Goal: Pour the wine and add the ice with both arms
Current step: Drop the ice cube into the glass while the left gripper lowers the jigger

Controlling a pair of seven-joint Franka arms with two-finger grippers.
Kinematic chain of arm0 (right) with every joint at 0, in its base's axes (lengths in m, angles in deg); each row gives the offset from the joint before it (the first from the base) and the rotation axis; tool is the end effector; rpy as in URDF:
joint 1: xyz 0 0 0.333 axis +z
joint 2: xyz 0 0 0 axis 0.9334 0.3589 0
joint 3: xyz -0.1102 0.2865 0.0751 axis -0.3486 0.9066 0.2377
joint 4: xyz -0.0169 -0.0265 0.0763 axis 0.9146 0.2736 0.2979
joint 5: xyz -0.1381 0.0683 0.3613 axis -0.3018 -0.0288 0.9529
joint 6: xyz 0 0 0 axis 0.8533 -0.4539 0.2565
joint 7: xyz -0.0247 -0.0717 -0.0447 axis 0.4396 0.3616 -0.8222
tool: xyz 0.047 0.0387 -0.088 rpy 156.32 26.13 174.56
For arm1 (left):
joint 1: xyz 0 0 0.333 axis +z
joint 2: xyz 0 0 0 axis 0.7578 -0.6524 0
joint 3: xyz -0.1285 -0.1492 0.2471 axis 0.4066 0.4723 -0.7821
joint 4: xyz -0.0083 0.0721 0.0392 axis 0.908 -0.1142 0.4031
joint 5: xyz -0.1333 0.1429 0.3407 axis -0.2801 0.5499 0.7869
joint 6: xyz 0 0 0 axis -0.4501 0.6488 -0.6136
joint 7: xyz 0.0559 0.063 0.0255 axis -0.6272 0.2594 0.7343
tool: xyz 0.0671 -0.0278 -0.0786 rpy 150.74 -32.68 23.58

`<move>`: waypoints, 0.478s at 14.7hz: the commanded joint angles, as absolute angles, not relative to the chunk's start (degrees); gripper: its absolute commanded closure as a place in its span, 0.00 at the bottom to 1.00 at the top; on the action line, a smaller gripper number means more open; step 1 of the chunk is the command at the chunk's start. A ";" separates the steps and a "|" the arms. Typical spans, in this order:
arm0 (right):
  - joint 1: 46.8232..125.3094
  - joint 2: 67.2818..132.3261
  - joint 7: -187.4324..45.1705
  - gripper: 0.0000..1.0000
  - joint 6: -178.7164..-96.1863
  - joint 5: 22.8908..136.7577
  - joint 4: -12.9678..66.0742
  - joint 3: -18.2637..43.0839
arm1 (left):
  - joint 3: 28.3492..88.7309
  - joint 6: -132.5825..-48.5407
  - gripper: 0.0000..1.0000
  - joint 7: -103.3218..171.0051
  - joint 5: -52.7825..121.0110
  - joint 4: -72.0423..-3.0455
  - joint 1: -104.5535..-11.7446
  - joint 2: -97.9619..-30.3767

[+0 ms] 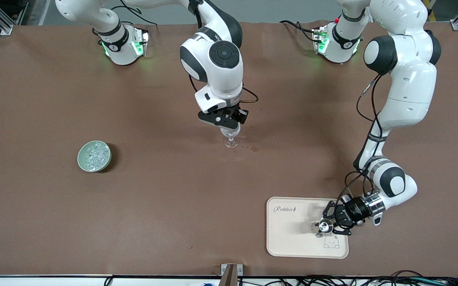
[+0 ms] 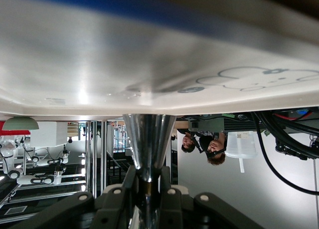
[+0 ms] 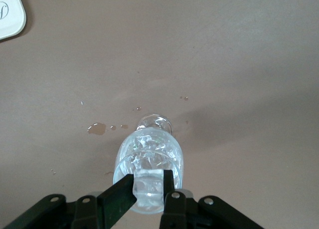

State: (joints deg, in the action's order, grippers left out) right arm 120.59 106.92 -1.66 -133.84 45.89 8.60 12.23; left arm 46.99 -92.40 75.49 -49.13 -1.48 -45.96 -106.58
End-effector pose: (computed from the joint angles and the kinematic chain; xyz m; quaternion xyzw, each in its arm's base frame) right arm 0.4803 0.5205 0.3937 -0.9866 0.1630 -0.0026 0.0027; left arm 0.7653 -0.0656 0.1070 0.4278 0.6441 -0.3415 0.5343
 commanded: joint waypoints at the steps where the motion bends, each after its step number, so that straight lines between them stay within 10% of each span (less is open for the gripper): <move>1: 121.00 106.93 -0.80 0.59 -133.89 44.74 8.30 12.15 | 47.16 -92.75 0.92 74.06 -50.67 -1.29 -45.76 -106.84; 7: 120.74 106.93 -0.97 0.37 -133.80 44.91 8.04 12.15 | 47.16 -92.40 0.92 73.71 -50.23 -1.38 -45.50 -106.57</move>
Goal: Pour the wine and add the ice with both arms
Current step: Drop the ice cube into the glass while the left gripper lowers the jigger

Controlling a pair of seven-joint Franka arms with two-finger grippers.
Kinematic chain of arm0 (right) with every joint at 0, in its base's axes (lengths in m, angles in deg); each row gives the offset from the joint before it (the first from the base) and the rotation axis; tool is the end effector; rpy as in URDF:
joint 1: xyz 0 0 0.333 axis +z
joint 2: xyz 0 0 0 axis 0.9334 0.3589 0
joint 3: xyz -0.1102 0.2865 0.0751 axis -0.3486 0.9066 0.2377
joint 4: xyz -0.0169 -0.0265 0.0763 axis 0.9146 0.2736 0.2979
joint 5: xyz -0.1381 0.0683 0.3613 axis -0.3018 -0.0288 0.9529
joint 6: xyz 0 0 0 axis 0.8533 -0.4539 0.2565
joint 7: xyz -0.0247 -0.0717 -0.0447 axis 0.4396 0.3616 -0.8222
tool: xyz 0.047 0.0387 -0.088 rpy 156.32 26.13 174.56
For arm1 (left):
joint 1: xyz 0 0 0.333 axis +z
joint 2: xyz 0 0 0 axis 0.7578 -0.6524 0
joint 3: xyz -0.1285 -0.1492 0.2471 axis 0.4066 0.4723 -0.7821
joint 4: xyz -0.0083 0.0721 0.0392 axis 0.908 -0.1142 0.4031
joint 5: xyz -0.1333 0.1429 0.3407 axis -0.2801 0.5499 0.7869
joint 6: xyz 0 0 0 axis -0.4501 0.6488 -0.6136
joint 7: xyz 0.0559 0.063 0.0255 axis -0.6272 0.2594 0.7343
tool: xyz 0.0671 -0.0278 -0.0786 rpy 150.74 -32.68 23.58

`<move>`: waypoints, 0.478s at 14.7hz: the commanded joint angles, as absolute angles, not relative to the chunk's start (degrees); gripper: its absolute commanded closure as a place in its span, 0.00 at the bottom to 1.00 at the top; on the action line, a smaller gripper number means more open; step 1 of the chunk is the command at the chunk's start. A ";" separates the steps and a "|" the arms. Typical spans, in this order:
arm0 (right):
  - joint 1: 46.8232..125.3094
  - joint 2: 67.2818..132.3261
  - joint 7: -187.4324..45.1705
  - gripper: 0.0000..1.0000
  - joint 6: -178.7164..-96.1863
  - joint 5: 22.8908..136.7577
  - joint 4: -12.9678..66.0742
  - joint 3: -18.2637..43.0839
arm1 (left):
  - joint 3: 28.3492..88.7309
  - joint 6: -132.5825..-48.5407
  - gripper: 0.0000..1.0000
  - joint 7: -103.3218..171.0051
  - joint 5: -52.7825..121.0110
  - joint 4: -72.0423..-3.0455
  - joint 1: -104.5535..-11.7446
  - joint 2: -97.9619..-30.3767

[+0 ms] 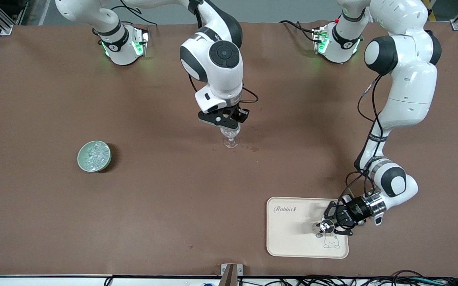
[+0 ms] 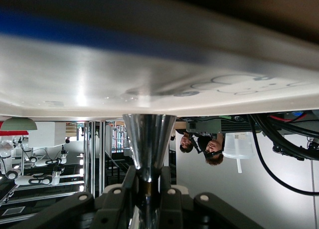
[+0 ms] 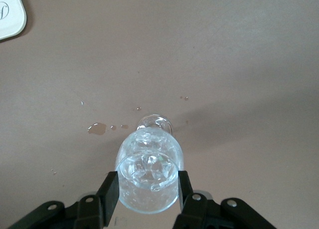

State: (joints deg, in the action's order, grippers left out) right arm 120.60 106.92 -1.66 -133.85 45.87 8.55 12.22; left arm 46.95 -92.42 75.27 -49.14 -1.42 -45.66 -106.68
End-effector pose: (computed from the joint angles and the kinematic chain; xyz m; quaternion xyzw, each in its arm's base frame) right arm 0.4804 0.5206 0.3942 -0.9866 0.1629 -0.0031 0.0030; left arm 0.7655 -0.0612 0.1061 0.4272 0.6449 -0.3388 0.5356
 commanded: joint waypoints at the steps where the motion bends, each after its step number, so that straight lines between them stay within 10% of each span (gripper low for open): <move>1: 120.39 106.75 -1.15 0.30 -133.72 44.91 7.86 12.06 | 47.16 -92.32 0.92 72.84 -50.41 -1.38 -45.50 -106.84; 4: 118.37 104.91 -1.32 0.01 -133.19 43.95 6.81 10.57 | 47.16 -92.31 0.91 72.22 -50.94 -1.81 -45.41 -106.93; 7: 114.86 98.77 -5.17 0.00 -128.73 41.57 7.25 7.15 | 47.16 -92.23 0.72 71.87 -50.94 -2.25 -45.23 -107.01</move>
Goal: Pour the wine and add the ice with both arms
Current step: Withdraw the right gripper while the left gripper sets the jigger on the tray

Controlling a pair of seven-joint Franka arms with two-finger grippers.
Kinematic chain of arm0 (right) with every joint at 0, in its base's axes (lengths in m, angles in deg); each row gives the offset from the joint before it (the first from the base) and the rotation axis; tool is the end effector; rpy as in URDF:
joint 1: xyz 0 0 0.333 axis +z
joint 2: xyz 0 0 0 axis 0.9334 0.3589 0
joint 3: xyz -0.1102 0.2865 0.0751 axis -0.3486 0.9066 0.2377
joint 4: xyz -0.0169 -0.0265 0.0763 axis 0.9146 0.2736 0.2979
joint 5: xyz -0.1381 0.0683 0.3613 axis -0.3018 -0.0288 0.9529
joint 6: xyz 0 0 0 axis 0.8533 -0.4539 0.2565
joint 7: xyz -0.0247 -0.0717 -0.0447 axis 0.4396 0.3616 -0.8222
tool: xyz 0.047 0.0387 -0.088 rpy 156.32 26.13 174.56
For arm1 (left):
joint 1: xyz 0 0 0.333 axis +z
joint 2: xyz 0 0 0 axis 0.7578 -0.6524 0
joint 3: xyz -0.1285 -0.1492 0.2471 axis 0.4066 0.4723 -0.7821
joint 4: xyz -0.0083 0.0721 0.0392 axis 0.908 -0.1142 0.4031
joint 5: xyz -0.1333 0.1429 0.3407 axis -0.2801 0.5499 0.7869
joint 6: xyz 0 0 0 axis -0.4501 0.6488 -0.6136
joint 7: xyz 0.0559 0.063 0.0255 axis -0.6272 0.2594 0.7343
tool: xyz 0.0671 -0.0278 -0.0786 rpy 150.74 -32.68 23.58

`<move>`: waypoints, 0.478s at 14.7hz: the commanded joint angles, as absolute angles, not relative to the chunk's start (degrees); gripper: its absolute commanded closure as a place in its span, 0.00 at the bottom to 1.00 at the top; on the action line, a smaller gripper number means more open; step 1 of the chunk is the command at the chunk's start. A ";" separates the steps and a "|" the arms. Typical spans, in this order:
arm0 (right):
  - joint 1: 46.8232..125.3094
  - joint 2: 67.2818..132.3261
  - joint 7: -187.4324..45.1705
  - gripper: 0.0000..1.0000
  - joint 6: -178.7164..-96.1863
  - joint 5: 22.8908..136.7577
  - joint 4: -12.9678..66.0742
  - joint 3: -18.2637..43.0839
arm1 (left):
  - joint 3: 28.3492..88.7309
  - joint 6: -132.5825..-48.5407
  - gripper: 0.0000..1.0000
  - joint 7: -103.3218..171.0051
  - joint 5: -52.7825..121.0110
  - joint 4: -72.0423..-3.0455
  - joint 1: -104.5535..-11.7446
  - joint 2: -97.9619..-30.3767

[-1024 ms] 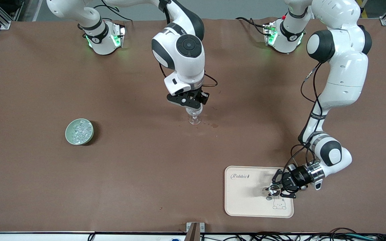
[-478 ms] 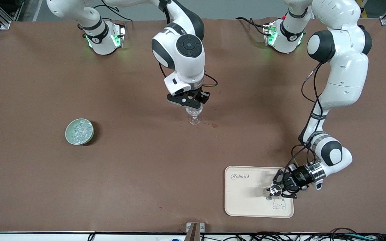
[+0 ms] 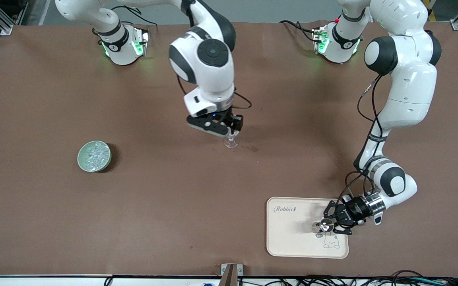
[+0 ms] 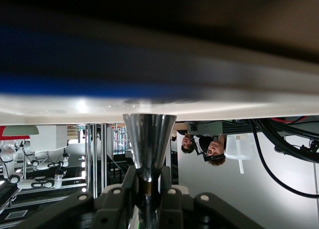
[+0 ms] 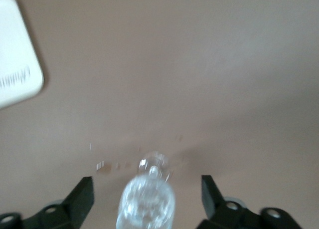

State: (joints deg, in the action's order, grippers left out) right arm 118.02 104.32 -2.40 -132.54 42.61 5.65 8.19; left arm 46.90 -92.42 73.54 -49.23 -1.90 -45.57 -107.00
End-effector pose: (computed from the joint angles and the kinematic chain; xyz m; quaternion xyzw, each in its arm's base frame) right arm 0.5332 0.4673 0.4512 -0.9783 0.1983 -0.0590 0.0078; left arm 0.7621 -0.0600 0.0982 0.4336 0.6424 -0.3335 0.5367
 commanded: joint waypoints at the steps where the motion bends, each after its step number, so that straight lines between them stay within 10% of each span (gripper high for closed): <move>1: 112.85 96.92 -8.32 0.00 -126.79 41.57 7.25 6.53 | 47.24 -92.23 0.60 70.99 -51.11 -2.52 -45.23 -106.93; 2: 110.74 95.34 -10.70 0.00 -125.55 41.57 7.25 6.35 | 47.25 -92.14 0.06 70.55 -51.63 -2.78 -45.06 -106.93; 7: 100.10 89.36 -18.80 0.00 -118.70 37.97 7.25 6.35 | 47.16 -91.52 0.00 68.52 -51.47 -4.01 -44.53 -106.23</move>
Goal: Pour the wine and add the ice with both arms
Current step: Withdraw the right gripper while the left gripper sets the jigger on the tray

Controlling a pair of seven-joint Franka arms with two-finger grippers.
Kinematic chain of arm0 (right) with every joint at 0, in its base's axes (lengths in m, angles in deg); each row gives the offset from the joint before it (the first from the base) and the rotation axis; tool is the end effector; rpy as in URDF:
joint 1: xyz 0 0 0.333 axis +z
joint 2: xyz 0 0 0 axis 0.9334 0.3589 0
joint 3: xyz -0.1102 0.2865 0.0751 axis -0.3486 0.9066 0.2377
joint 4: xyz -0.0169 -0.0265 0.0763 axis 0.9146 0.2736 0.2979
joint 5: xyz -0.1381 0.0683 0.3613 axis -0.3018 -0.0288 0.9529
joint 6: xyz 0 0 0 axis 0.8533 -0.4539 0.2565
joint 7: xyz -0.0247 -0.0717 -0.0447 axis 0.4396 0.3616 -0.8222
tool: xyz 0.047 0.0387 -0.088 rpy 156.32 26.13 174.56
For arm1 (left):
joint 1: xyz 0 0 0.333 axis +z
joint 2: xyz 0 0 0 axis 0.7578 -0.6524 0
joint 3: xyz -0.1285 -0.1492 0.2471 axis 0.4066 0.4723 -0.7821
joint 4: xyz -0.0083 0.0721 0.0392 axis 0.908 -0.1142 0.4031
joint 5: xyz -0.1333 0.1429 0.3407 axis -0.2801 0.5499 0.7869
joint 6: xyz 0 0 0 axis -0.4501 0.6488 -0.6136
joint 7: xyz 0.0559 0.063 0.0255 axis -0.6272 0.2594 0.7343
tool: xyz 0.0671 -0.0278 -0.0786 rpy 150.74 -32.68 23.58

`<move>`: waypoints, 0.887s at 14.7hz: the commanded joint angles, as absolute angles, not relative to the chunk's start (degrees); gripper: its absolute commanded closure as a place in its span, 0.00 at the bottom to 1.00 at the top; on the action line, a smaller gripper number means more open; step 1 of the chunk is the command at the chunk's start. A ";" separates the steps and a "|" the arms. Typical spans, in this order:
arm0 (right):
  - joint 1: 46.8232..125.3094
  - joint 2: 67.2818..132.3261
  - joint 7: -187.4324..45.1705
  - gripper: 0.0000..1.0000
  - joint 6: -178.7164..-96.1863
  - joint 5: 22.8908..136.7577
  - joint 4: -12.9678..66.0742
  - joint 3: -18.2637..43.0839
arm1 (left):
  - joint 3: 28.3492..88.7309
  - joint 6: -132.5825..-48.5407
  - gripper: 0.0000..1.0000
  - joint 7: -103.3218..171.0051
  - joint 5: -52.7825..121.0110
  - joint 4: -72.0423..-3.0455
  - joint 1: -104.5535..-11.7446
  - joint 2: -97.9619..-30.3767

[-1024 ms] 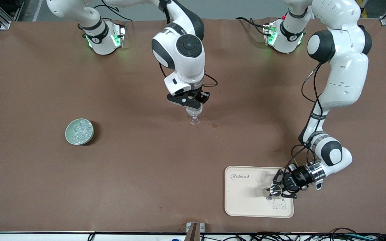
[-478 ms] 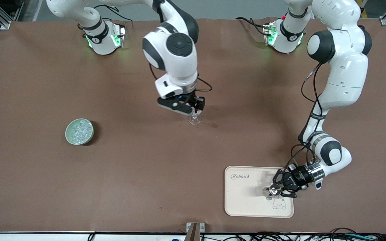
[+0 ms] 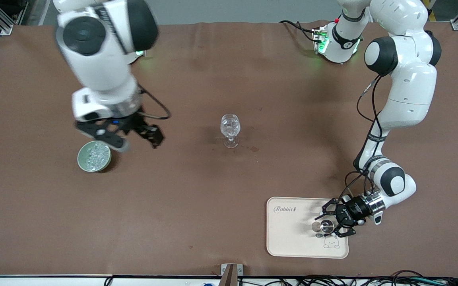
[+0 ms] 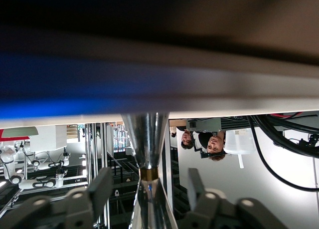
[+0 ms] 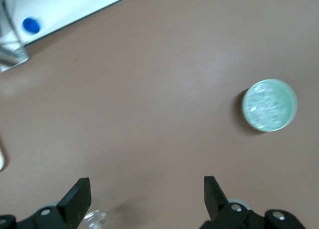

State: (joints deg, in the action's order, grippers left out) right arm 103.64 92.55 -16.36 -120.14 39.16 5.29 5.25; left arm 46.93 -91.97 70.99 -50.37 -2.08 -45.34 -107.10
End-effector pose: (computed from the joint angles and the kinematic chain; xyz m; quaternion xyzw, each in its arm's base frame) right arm 0.5976 0.2576 0.5743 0.9703 -0.2300 0.0696 0.0271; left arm 0.7615 -0.0583 0.0967 0.4379 0.6330 -0.3260 0.5489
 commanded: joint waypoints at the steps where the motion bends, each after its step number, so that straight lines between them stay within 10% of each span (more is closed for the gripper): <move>1: 97.56 88.13 -20.90 0.00 -118.25 37.97 7.25 6.52 | 47.16 -91.18 0.00 68.61 -51.29 -4.80 -44.35 -105.70; 13: 69.41 76.43 -56.05 0.00 -102.70 42.89 6.81 11.09 | 46.81 -76.76 0.00 73.60 -34.44 -9.29 -36.18 -97.44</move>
State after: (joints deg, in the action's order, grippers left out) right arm 71.82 78.55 -51.33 -104.52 42.00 5.29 10.56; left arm 46.80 -78.22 70.93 -38.14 -6.44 -36.88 -101.03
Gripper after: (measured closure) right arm 0.000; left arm 0.000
